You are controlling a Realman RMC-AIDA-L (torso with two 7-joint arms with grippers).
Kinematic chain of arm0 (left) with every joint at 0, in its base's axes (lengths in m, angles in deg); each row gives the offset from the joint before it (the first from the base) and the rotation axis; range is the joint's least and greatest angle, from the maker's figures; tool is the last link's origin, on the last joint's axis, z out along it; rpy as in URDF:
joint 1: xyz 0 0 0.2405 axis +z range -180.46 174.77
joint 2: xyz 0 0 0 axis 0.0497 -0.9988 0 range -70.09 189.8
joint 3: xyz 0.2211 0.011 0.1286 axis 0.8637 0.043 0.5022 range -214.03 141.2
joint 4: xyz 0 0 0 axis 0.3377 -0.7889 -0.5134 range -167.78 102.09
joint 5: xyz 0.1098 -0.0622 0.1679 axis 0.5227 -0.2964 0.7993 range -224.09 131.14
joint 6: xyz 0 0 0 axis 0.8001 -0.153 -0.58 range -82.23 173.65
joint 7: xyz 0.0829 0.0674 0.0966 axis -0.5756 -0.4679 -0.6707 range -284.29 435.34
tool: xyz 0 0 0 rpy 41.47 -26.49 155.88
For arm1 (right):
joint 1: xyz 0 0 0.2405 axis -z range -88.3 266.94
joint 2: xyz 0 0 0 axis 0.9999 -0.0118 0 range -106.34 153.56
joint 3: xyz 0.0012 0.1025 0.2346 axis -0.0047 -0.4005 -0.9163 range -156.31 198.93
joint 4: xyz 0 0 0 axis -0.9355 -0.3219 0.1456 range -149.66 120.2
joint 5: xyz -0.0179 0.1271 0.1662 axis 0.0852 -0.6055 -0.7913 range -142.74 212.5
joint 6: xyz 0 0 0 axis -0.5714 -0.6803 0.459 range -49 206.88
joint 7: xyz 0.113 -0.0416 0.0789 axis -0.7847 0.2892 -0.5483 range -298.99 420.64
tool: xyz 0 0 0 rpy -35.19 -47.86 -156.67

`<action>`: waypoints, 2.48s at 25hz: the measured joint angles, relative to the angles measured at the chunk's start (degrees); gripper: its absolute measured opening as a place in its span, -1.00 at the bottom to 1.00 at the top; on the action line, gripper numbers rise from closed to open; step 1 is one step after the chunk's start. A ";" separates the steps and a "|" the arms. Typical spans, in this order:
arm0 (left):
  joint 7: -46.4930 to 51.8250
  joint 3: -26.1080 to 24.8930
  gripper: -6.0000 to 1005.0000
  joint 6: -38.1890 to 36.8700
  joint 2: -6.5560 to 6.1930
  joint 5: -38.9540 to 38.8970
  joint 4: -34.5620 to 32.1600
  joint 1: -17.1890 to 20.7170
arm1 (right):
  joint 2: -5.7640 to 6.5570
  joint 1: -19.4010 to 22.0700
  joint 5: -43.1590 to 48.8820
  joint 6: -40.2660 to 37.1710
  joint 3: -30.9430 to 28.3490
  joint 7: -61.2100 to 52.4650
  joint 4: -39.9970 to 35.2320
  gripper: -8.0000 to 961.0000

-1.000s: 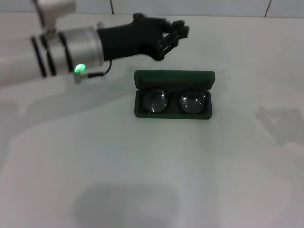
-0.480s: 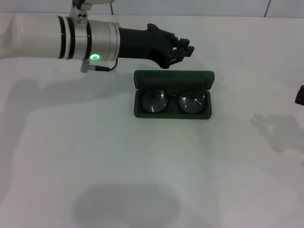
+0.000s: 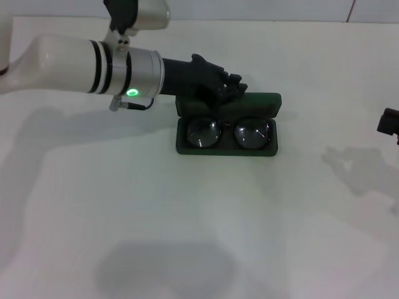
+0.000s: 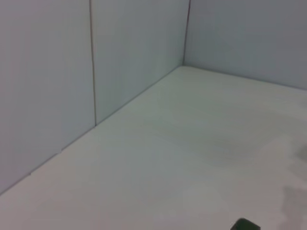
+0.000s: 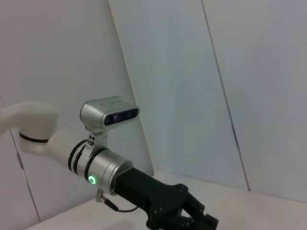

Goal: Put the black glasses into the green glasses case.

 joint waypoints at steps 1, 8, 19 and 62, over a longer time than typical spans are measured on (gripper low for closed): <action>0.02 0.00 -0.69 0.10 0.13 0.19 0.01 0.00 | 0.00 -0.13 0.00 0.03 0.00 0.04 0.13 -0.60; 0.08 0.14 -0.72 0.23 0.16 0.29 0.47 -0.12 | 0.09 -0.61 0.00 0.15 -0.23 0.47 0.61 -0.60; 1.58 0.16 -0.78 -1.79 0.14 1.74 0.48 0.25 | 0.12 -0.57 -0.01 0.25 -0.54 0.93 1.12 -0.58; -15.18 -15.47 -0.08 -48.48 0.29 -9.69 -13.15 25.78 | -0.75 -6.49 -5.22 -8.31 15.19 5.99 -1.09 -0.29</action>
